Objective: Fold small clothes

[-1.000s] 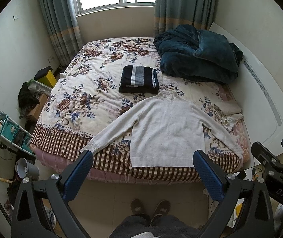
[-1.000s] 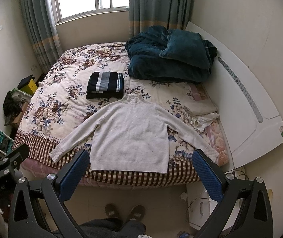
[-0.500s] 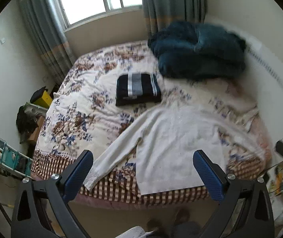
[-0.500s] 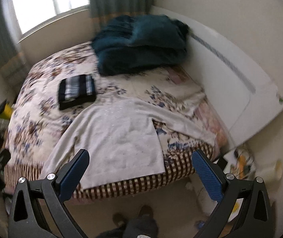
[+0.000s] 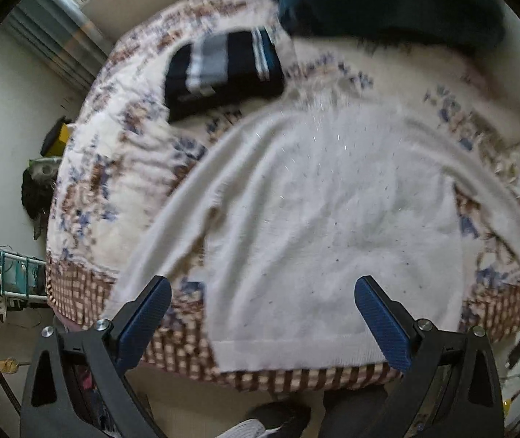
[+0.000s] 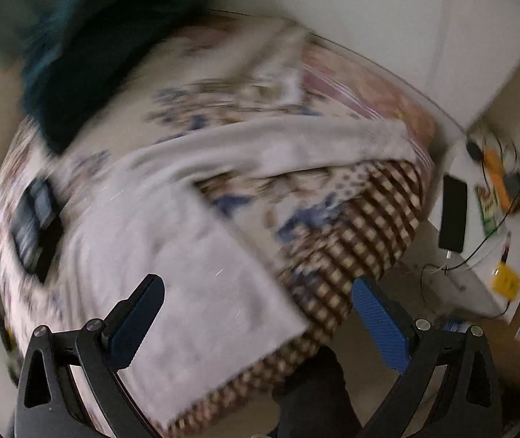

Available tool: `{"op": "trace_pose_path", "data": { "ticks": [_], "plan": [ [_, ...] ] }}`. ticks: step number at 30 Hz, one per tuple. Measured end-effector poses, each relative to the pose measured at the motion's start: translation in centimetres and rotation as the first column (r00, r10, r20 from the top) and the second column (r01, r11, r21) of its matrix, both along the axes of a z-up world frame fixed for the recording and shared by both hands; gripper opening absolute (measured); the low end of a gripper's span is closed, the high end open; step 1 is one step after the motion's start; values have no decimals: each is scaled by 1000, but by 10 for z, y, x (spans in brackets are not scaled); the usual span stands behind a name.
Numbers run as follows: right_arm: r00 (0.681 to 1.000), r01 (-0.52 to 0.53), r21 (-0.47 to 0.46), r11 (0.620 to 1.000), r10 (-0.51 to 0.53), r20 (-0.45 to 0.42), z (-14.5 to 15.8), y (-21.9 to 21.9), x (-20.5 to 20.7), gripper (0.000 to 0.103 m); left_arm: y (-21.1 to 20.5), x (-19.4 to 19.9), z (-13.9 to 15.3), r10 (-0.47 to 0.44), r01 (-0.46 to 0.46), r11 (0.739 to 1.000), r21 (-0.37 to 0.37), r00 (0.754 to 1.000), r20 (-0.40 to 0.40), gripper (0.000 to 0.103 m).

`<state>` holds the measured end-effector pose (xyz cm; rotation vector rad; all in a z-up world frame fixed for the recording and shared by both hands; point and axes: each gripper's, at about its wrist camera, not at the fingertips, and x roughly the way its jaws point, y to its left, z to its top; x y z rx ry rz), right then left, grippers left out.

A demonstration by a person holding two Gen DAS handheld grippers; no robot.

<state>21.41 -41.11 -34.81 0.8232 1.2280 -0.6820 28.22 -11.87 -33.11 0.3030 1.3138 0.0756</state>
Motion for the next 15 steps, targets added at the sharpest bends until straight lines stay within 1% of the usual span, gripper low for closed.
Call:
{"op": "trace_pose_path", "data": {
  "ticks": [1, 3, 4, 5, 6, 7, 9, 11, 12, 13, 14, 15],
  "plan": [
    [999, 40, 11, 999, -40, 2, -16, -19, -3, 103, -9, 12, -26, 7, -7, 1000, 8, 1000, -25, 103],
    [989, 151, 33, 988, -150, -11, -60, -65, -12, 103, -16, 25, -57, 24, -22, 999, 26, 998, -59, 103],
    [976, 220, 48, 974, -219, -16, -87, -93, -19, 103, -21, 33, -78, 36, -34, 999, 30, 996, -82, 103],
    [963, 268, 51, 962, -266, -30, -104, -110, -25, 103, -23, 38, -94, 45, -43, 999, 31, 994, -95, 103],
    [944, 329, 51, 943, -327, -36, -125, -134, -35, 103, -27, 45, -112, 54, -51, 998, 34, 993, -107, 103],
    [930, 367, 49, 929, -365, -38, -138, -148, -42, 102, -30, 52, -130, 64, -59, 997, 40, 990, -126, 103],
    [887, 461, 48, 886, -460, -31, -170, -182, -61, 101, -35, 66, -163, 86, -81, 996, 41, 985, -151, 103],
    [834, 550, 73, 832, -552, -2, -195, -208, -80, 98, -39, 79, -194, 102, -97, 995, 39, 981, -165, 103],
    [805, 588, 98, 803, -593, 33, -206, -217, -88, 97, -43, 84, -203, 101, -96, 995, 39, 981, -164, 103],
    [758, 632, 140, 762, -646, 96, -218, -227, -98, 95, -43, 87, -214, 100, -94, 995, 42, 982, -158, 103],
    [722, 659, 166, 733, -679, 130, -227, -232, -103, 88, -43, 89, -219, 101, -95, 995, 41, 982, -159, 103],
    [679, 688, 197, 699, -715, 167, -240, -240, -108, 84, -41, 91, -227, 107, -103, 994, 33, 981, -161, 103]
  ]
}}
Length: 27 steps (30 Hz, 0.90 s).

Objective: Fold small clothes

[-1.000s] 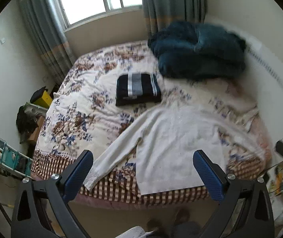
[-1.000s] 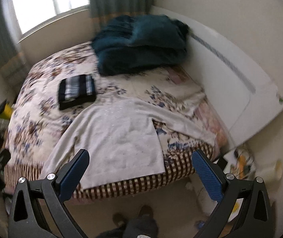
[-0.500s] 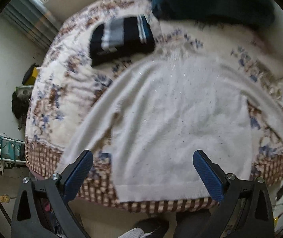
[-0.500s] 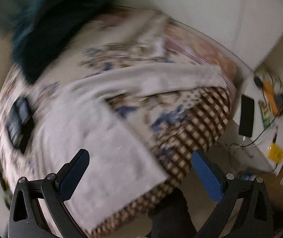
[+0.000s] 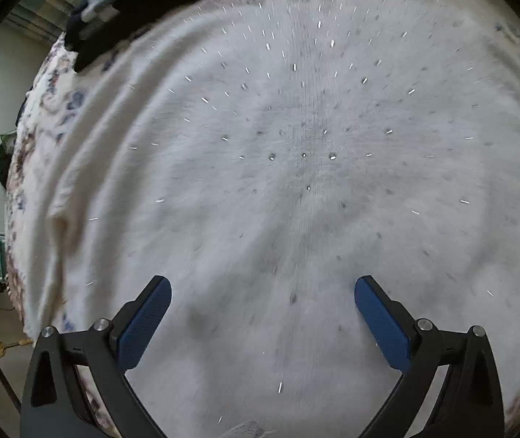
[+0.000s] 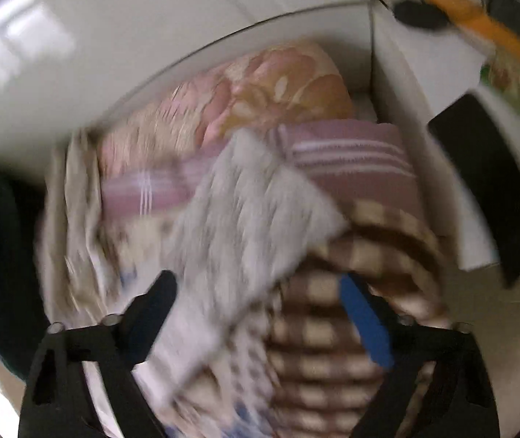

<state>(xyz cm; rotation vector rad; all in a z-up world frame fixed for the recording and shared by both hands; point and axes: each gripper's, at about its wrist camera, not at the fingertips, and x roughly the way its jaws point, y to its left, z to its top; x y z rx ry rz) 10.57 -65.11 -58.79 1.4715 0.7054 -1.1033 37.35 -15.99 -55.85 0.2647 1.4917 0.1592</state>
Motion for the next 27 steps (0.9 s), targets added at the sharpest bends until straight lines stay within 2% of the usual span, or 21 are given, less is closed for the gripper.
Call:
{"op": "trace_pose_path", "data": {
  "ticks": [2, 3, 4, 5, 6, 7, 8, 12, 14, 17, 20, 23, 24, 25, 27],
  "plan": [
    [997, 68, -10, 998, -68, 36, -14, -7, -4, 69, 4, 3, -9, 21, -21, 999, -26, 1000, 0, 103],
    [995, 94, -21, 995, -93, 40, -19, -9, -3, 66, 7, 3, -9, 30, -30, 999, -42, 1000, 2, 103],
    [993, 116, -36, 993, -115, 30, -21, -11, -1, 55, 8, 3, -7, 37, -37, 998, -53, 999, 9, 103],
    [992, 128, -57, 990, -128, 2, -20, -10, 2, 40, 9, 2, -4, 43, -42, 997, -62, 999, 15, 103],
    [991, 129, -80, 988, -132, -28, -18, -11, 6, 31, 9, 2, 0, 43, -41, 997, -66, 999, 18, 103],
    [990, 118, -107, 987, -125, -62, -13, -11, 13, 12, 9, 1, 4, 42, -41, 997, -69, 999, 19, 103],
    [990, 98, -141, 985, -111, -83, -5, -9, 20, 8, 10, 1, 9, 47, -46, 996, -77, 999, 18, 103],
    [987, -66, -281, 957, 22, -158, 44, 1, 68, 8, 27, 2, 33, 78, -73, 991, -109, 996, 39, 103],
    [971, -202, -331, 922, 145, -190, 78, 18, 107, 8, 39, 6, 51, 92, -84, 989, -119, 994, 61, 103],
    [918, -395, -391, 831, 345, -193, 124, 59, 176, 8, 66, 13, 75, 130, -118, 985, -126, 988, 87, 103],
    [821, -562, -432, 705, 540, -186, 160, 122, 252, 8, 103, 20, 94, 181, -167, 978, -122, 977, 112, 103],
    [680, -701, -434, 566, 714, -168, 171, 203, 332, 8, 150, 23, 107, 237, -224, 969, -106, 962, 138, 103],
    [634, -734, -433, 523, 756, -163, 170, 230, 354, 8, 162, 21, 102, 252, -238, 966, -103, 957, 148, 103],
    [564, -780, -427, 457, 810, -163, 166, 269, 383, 8, 180, 19, 104, 278, -265, 959, -101, 948, 156, 103],
    [458, -832, -431, 349, 871, -177, 156, 333, 417, 8, 213, 15, 102, 330, -318, 943, -94, 930, 163, 103]
  ]
}}
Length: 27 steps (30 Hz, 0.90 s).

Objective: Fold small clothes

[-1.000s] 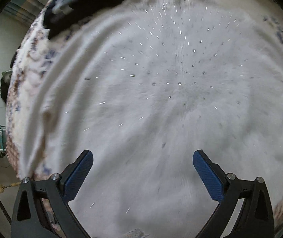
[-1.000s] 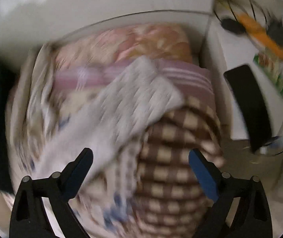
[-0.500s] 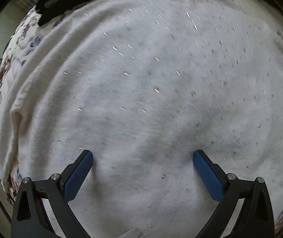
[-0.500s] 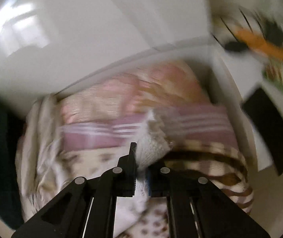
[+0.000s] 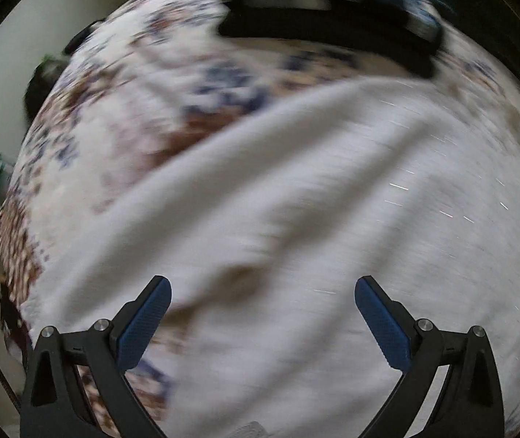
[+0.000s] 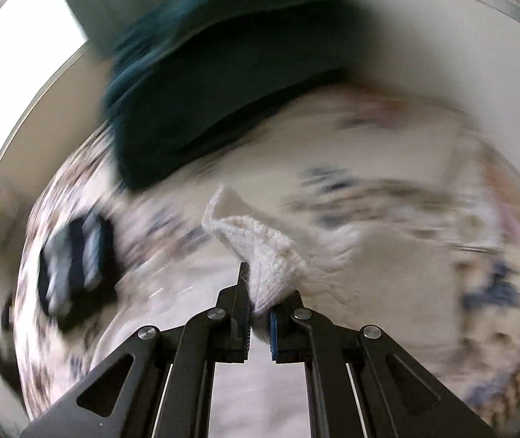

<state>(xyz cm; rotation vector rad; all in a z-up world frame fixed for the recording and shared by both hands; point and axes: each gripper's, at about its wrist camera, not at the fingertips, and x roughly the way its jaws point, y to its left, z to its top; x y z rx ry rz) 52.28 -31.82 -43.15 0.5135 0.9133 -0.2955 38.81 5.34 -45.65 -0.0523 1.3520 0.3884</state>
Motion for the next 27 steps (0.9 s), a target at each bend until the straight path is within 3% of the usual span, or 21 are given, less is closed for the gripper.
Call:
{"op": "trace_pose_path", "data": {
  "ticks": [4, 7, 10, 14, 20, 22, 24, 26, 27],
  "plan": [
    [961, -275, -45, 960, 273, -42, -45, 153, 56, 8, 49, -9, -10, 70, -70, 998, 11, 998, 1, 103],
    [917, -391, -38, 920, 386, -103, -87, 243, 66, 8, 80, -25, -14, 127, -127, 992, 25, 992, 1, 103],
    [882, -460, -62, 886, 449, -142, -112, 301, 63, 8, 105, -37, -24, 185, -185, 983, 12, 982, -25, 103],
    [848, -521, -86, 849, 505, -161, -125, 345, 57, 8, 120, -51, -35, 222, -222, 975, 12, 973, -60, 103],
    [795, -586, -65, 808, 558, -237, -132, 366, 57, 8, 132, -54, -35, 247, -247, 969, 1, 967, -59, 103],
    [763, -612, -6, 791, 588, -269, -137, 368, 57, 13, 139, -58, -33, 263, -264, 964, -13, 963, -58, 103],
    [724, -625, 132, 770, 634, -270, -138, 362, 56, 29, 148, -66, -30, 289, -290, 957, -20, 956, -60, 103],
    [728, -608, 213, 765, 644, -235, -128, 345, 49, 65, 162, -80, -27, 331, -333, 942, -30, 942, -60, 103],
    [748, -588, 227, 777, 628, -214, -118, 329, 42, 69, 166, -85, -26, 349, -351, 935, -39, 935, -59, 103]
  ]
}}
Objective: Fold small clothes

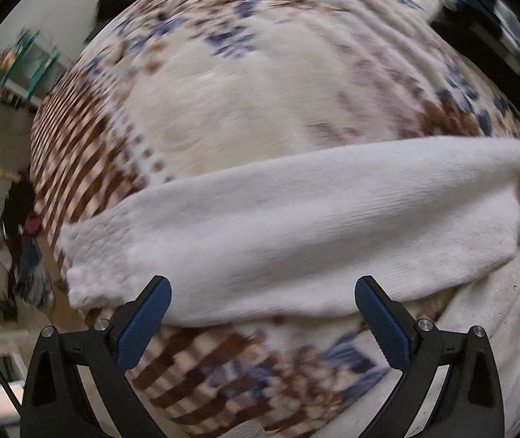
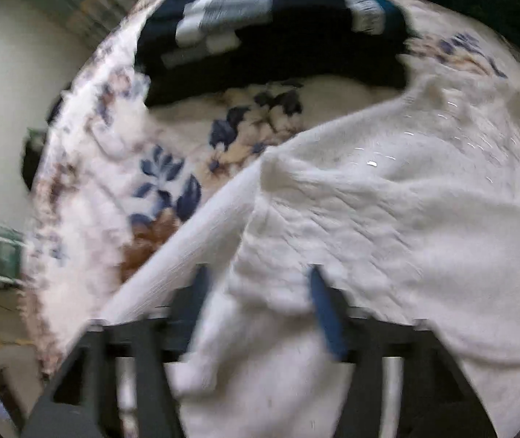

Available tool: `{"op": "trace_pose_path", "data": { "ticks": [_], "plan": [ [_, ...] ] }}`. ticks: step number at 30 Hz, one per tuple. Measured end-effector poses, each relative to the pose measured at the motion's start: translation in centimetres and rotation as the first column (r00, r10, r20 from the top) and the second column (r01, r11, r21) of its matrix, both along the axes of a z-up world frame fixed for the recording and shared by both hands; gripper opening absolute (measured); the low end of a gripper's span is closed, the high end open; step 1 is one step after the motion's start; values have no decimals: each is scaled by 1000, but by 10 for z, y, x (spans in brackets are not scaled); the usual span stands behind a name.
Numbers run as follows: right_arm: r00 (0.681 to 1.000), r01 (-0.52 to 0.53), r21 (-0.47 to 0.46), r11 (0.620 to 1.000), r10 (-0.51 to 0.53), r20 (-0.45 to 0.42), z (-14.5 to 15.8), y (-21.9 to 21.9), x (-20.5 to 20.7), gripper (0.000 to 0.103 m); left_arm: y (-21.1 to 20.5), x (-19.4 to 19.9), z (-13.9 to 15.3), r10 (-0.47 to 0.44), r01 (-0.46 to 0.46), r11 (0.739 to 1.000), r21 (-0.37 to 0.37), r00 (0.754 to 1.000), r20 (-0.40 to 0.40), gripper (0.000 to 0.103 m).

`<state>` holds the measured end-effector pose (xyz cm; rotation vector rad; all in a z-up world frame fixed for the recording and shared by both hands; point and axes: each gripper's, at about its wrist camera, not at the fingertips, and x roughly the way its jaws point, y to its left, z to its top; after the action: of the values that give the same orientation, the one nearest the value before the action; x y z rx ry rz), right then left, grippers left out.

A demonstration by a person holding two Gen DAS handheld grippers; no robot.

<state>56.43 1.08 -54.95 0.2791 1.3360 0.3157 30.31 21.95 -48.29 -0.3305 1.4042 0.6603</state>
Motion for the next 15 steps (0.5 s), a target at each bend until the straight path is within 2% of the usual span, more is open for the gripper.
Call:
{"op": "trace_pose_path", "data": {
  "ticks": [2, 4, 6, 9, 10, 12, 13, 15],
  "plan": [
    [999, 49, -23, 999, -49, 13, 14, -27, -14, 76, 15, -14, -3, 64, -64, 997, -36, 998, 3, 103],
    [993, 115, -83, 990, -116, -3, 24, -60, -33, 81, 34, -29, -12, 151, -150, 982, -111, 989, -1, 103],
    [985, 165, -131, 978, -170, -29, 25, -87, -47, 87, 55, -49, -23, 289, -281, 936, -213, 957, 5, 103],
    [965, 230, -180, 956, -248, -86, 20, -128, -68, 87, 82, -81, -37, 496, -457, 821, -343, 868, 31, 103],
    [955, 255, -193, 948, -277, -101, 16, -145, -74, 87, 94, -97, -45, 586, -530, 756, -384, 810, 36, 103],
    [946, 273, -215, 938, -302, -116, 9, -161, -81, 87, 107, -114, -58, 678, -603, 675, -426, 734, 36, 103],
    [941, 279, -232, 932, -313, -125, 5, -167, -84, 87, 115, -122, -66, 726, -635, 626, -453, 686, 41, 103],
    [931, 303, -250, 920, -342, -127, 2, -174, -89, 87, 125, -131, -73, 793, -675, 547, -495, 607, 49, 103]
  ]
}}
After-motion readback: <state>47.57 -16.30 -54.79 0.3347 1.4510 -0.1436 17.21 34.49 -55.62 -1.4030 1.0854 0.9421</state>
